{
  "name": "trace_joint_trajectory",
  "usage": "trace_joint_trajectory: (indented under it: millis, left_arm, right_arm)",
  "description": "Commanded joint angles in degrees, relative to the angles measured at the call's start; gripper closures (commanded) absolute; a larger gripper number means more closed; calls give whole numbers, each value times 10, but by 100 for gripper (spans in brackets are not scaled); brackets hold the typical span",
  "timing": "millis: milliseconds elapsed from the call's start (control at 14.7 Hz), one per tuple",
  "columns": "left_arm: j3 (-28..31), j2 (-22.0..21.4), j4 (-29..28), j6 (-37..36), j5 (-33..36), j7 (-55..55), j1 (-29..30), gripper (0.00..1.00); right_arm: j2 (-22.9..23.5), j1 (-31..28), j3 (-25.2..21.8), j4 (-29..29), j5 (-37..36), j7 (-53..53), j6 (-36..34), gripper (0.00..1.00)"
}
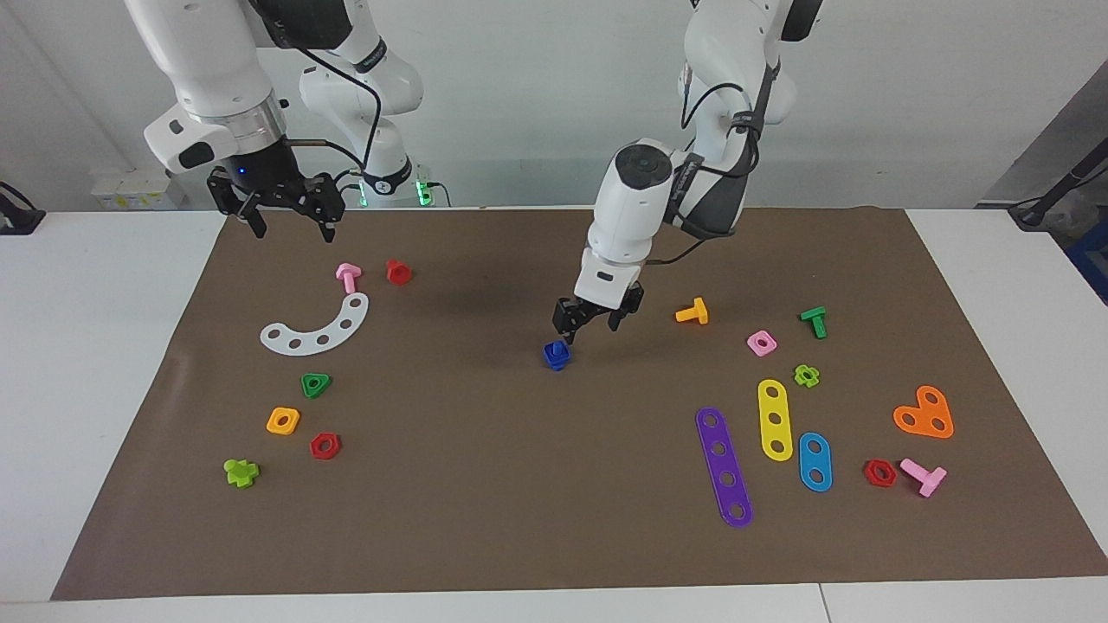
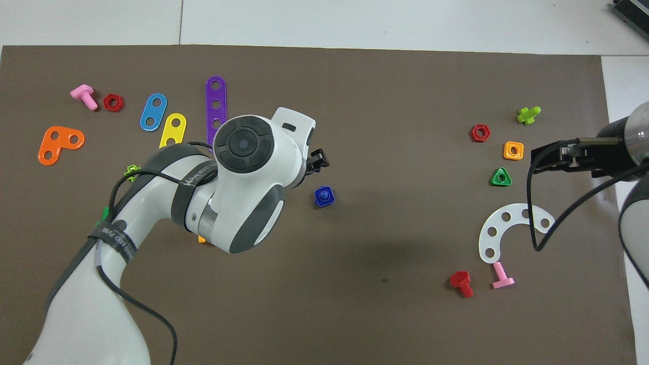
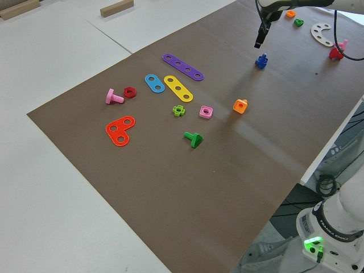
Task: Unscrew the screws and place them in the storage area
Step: 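Lower the left gripper onto the blue square nut and close it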
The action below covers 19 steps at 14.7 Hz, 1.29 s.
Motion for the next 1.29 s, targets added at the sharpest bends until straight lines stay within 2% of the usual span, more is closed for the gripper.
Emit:
trace_joint_trajectory:
  millis: [0,204,543,747,883,1019,1222]
  left_arm:
    - [12,38,-1,44,-4,-16,-21,15]
    - [14,59,-5,76,-3,-31,-35,19]
    - [14,56,-50,97,7,-30,-48,26]
    - [14,55,-53,99,11,-30,-55,31]
    - [14,55,-53,98,12,-29,-57,38]
    - [14,55,-50,95,17,-28,-57,38]
    - [15,56,-49,94,29,-27,-56,32]
  right_arm:
    - [-2,-9,3,-2,7,-12,-6,0]
    - [-2,-9,3,-2,7,-12,-7,0]
    - [-2,-9,3,-2,7,-14,-6,0]
    - [-2,-9,1,-2,7,-14,-7,0]
    - [-2,-9,1,-2,7,-14,-7,0]
    - [-2,-9,1,-2,7,-14,-7,0]
    - [-2,-9,1,-2,7,-14,-6,0]
